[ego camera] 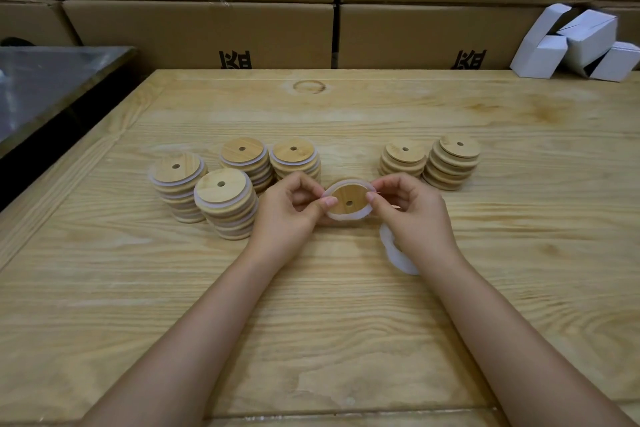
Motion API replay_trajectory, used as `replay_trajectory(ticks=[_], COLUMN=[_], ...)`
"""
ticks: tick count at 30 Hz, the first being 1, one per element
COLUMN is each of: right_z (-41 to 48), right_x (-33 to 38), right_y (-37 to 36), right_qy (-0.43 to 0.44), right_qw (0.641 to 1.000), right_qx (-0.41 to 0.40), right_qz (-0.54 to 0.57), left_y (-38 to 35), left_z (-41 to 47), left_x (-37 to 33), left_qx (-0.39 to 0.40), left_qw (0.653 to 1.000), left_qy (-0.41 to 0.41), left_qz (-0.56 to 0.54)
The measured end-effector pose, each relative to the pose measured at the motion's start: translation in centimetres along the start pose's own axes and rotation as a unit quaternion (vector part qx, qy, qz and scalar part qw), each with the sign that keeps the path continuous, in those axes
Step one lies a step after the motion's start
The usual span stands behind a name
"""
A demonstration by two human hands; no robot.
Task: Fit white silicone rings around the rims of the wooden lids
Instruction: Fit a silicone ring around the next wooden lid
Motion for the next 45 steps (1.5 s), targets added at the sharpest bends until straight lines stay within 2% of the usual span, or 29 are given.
replay_trajectory(ticks=[8,15,19,26,32,37,42,45], right_z=[-0.4,-0.3,-0.2,-0.8,-1.2,-1.6,-1.9,-1.7], right_x=[0.5,0.9,1.3,1.4,1.9,2.2,2.2,1.7], right_y=[-0.1,-0.6,-0.2,0.2,-0.4,-0.4,-1.0,-0.9], right_qy=[-0.062,-0.077,-0.05,-0.022,0.059,0.092,0.102,0.06], right_qw=[0.991,0.98,0.989,0.99,0.998,0.992,0.984,0.992], right_qx=[-0.021,0.007,0.018,-0.027,-0.014,-0.04,-0.064,-0.06], right_qz=[0.119,0.182,0.137,0.134,-0.012,-0.072,-0.129,-0.095], left_y=[0.3,0.6,0.4,0.2,-1.3,-1.3,-1.2,-1.0], left_z=[0.0,0.1,0.1,-0.1,-1.1,-0.9,-0.7,-0.5], left_x=[-0.3,-0.3,-0.3,-0.6,-0.5,-0.4,-0.4,-0.4], left_qx=[-0.023,-0.032,-0.022,0.054,0.144,0.123,0.102,0.095], left_qw=[0.996,0.985,0.983,0.979,0.981,0.974,0.975,0.974], left_qy=[0.014,0.055,0.061,0.059,0.065,0.085,0.064,0.066], left_qz=[-0.084,-0.161,-0.173,-0.187,-0.116,-0.169,-0.184,-0.196])
Point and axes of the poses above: each hand's wrist, its own z-axis towards the middle knuckle, its own y-axis out of the back of the hand, x = y × z, the point moved 3 cm from there along z, towards the middle knuckle, and after that the axes turned 2 degrees about -x, right-handed, at the moved point
